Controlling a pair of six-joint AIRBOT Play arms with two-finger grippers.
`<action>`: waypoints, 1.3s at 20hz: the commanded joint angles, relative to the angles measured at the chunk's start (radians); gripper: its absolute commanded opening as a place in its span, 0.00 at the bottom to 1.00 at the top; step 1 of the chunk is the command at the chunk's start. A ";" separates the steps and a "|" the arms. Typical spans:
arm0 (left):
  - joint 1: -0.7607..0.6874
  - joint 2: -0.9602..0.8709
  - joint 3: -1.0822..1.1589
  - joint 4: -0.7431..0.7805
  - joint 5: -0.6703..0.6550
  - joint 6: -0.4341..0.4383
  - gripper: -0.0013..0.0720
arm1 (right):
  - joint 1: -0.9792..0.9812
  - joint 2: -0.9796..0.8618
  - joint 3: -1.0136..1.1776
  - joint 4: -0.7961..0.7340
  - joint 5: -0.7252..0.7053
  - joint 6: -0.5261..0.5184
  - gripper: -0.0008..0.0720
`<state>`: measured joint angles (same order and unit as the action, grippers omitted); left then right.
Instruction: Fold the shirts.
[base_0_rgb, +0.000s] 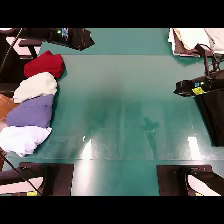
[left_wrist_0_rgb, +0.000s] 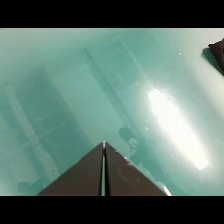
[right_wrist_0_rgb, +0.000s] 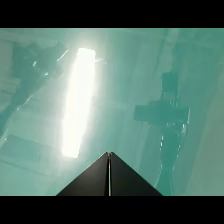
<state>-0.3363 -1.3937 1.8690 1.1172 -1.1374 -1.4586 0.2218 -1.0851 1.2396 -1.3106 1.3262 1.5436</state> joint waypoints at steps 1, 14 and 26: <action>0.000 0.001 0.000 0.000 0.001 0.000 0.05 | 0.001 0.000 0.001 0.001 -0.014 0.000 0.04; 0.000 0.000 0.000 0.003 0.024 0.000 0.05 | 0.001 0.000 0.001 0.001 -0.017 0.000 0.04; 0.243 -0.240 0.000 0.593 0.193 -0.167 0.77 | 0.001 0.000 0.001 0.009 -0.013 0.000 0.04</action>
<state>-0.1867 -1.5436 1.8690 1.6283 -0.9535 -1.5711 0.2222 -1.0851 1.2396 -1.3037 1.3106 1.5440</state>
